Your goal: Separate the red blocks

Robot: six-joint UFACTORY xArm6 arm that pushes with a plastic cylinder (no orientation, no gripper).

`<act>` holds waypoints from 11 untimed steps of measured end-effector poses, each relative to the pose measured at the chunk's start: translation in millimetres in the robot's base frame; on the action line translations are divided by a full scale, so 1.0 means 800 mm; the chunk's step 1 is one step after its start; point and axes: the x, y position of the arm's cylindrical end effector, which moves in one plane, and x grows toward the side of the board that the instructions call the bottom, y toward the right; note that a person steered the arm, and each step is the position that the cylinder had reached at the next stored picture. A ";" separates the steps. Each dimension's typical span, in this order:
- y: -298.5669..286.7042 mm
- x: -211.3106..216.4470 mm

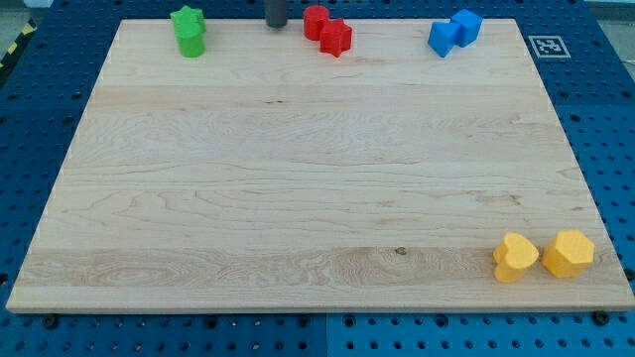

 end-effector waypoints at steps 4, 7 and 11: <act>0.103 0.002; 0.175 0.003; 0.197 0.222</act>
